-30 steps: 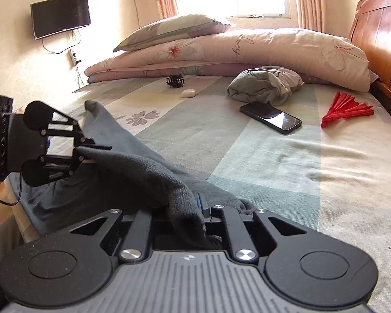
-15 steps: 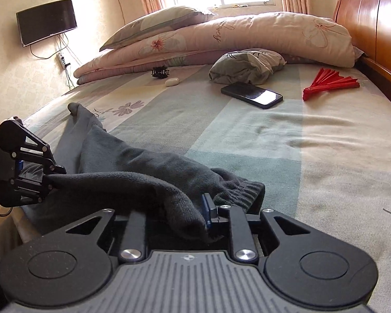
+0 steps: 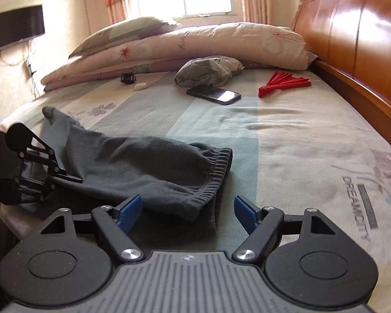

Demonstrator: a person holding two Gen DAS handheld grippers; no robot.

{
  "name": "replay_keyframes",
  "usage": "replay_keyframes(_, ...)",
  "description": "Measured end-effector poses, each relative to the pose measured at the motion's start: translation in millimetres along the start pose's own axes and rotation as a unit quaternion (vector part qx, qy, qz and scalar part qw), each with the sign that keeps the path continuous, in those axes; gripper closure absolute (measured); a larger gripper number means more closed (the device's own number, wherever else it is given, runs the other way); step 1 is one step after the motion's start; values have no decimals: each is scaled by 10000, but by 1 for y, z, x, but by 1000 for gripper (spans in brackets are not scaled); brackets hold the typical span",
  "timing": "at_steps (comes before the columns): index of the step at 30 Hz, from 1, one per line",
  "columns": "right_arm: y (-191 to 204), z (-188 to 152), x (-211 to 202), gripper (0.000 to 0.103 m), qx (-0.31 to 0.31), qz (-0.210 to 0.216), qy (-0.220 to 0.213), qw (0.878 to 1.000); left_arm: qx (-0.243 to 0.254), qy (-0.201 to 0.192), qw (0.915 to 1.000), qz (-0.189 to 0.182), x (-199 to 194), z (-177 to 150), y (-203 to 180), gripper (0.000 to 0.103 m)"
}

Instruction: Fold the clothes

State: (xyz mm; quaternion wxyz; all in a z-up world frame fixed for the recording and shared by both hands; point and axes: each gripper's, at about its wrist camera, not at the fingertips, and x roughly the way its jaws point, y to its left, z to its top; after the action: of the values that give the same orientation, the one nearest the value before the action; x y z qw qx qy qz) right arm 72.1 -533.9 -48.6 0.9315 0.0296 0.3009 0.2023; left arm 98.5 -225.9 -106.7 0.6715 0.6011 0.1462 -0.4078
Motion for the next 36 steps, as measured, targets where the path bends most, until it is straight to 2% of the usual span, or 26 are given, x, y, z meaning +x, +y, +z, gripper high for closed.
replay_keyframes(3,2,-13,-15,27,654,77,-224,9976,-33,27,10000,43,-2,16,-3,103)
replay_keyframes(5,9,-18,-17,37,922,154,-301,9952,-75,31,9999,134,-3,24,0,103)
replay_keyframes(8,15,-27,-6,37,1523,512,-280,9866,-50,22,9997,250,-3,28,3,103)
replay_keyframes(10,16,-35,5,37,1995,800,-278,9762,-113,31,9997,224,-7,28,1,103)
replay_keyframes(14,8,-50,30,37,3028,1153,-251,9457,-184,51,9996,202,-8,28,0,103)
replay_keyframes(16,2,-53,36,37,3405,1159,-380,9323,-159,65,9997,201,-9,28,-2,103)
replay_keyframes(18,-3,-51,38,37,3577,997,-582,9267,-159,75,9997,188,-12,28,-3,103)
replay_keyframes(19,-5,-50,38,42,3614,863,-651,9261,-165,78,9997,180,-13,27,-4,103)
replay_keyframes(22,-7,-45,44,95,3528,411,-551,9332,-173,57,9997,130,-18,27,-4,103)
replay_keyframes(25,-6,-42,48,96,3423,329,-463,9379,-105,19,9999,6,-22,31,-4,103)
replay_keyframes(30,-14,-32,40,98,3280,123,-590,9428,9,-187,9995,-248,-27,43,-8,103)
replay_keyframes(36,-17,-36,47,96,3146,-81,-118,9491,215,-277,9986,-384,-24,48,-25,103)
